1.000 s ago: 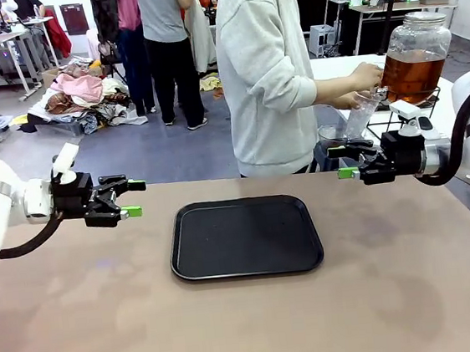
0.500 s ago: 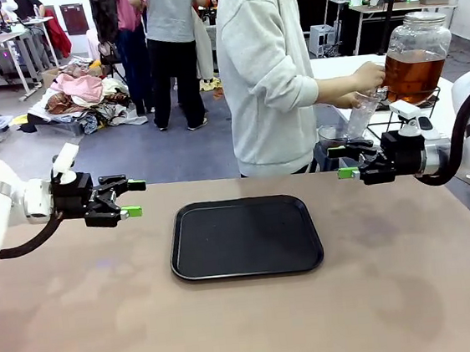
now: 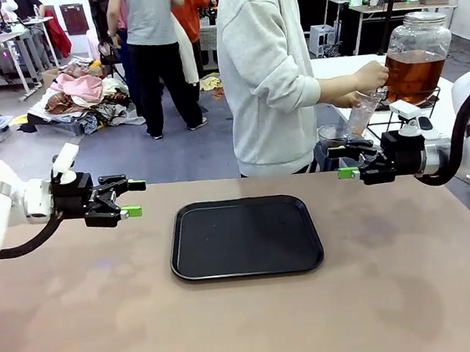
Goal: Pour the drink into the iced cup.
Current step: Open the gripper to release the iced cup you were holding.
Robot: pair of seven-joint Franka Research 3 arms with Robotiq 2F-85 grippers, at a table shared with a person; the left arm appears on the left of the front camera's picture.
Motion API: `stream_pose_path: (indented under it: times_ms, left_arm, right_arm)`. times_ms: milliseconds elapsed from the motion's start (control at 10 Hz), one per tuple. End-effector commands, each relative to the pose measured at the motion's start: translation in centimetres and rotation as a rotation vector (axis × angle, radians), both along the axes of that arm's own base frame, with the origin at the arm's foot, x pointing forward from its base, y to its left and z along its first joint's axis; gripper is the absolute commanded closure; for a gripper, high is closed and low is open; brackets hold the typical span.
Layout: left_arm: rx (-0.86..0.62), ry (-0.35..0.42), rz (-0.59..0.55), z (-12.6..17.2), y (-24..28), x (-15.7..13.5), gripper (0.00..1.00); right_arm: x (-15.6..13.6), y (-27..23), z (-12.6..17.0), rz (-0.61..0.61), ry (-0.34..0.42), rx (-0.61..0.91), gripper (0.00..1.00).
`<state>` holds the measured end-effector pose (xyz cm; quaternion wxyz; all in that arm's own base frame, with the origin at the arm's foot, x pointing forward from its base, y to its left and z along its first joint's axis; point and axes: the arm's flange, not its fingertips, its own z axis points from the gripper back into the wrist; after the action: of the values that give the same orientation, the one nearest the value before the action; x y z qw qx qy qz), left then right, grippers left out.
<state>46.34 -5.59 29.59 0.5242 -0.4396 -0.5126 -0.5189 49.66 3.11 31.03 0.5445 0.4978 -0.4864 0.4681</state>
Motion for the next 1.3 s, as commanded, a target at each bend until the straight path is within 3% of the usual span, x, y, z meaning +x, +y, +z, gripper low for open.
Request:
stream_pose_path:
  times_ms: [0,1200]
  left_arm:
    - [0.001,0.006,0.01,0.21,-0.22,0.05,0.0]
    - [0.001,0.006,0.01,0.21,-0.22,0.05,0.0]
  right_arm:
    - [0.05,0.12,0.32,0.002,0.009,0.0,0.0]
    - [0.05,0.12,0.32,0.002,0.009,0.0,0.0]
